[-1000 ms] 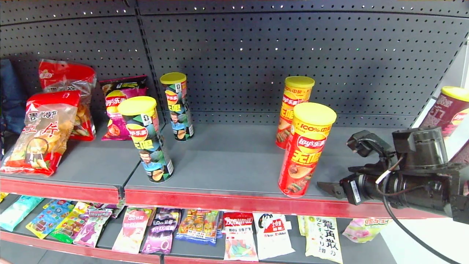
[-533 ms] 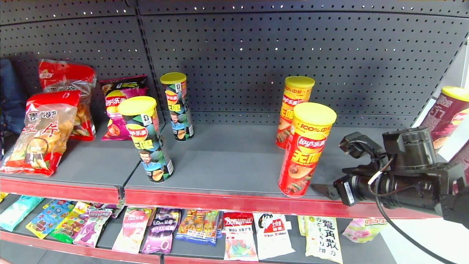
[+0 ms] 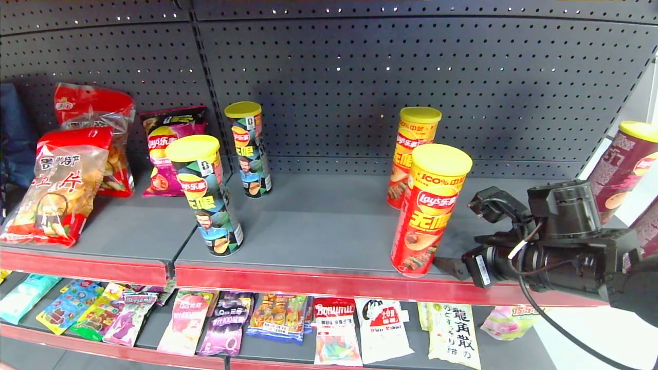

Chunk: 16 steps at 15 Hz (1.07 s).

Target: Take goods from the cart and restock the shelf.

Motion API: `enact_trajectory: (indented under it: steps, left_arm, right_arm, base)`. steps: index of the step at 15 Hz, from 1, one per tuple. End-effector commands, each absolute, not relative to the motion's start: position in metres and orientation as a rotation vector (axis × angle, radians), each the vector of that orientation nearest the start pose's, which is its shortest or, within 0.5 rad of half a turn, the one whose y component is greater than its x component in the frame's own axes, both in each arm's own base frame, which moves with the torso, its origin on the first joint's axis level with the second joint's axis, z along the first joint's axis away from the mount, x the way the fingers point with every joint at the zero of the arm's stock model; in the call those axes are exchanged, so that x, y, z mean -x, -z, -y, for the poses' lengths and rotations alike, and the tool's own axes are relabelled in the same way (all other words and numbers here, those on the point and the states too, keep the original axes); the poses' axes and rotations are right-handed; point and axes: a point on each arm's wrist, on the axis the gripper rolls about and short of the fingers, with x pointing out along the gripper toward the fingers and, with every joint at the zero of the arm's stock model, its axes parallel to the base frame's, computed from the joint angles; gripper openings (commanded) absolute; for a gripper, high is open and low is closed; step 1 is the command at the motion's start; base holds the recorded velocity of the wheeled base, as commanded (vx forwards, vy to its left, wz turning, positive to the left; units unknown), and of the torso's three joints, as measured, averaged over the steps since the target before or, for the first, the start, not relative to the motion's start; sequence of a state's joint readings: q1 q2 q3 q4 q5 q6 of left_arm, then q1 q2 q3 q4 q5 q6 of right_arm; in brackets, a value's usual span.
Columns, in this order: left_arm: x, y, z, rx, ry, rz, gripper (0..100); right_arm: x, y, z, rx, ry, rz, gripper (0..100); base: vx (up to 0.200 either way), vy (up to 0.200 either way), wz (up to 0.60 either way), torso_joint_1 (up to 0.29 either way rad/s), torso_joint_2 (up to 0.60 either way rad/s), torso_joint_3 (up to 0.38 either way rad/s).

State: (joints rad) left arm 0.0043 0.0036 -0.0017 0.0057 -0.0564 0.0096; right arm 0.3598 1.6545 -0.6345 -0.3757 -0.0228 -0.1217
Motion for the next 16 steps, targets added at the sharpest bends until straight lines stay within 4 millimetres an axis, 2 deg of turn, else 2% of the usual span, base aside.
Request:
enact_trajectory:
  steps: [1,16]
  left_arm:
    - [0.0228,-0.0758,0.0013,-0.009,0.051,-0.006,100]
    - [0.0228,-0.0758,0.0013,-0.009,0.051,-0.006,100]
  right_arm:
    - [-0.2474,-0.1266,-0.0931,0.242,-0.366,-0.621,100]
    - [-0.2504,-0.1269,-0.0985,0.250,-0.372,-0.616,100]
  base:
    - [0.000,0.000,0.00,0.000,0.00,0.000]
    - [0.000,0.000,0.00,0.000,0.00,0.000]
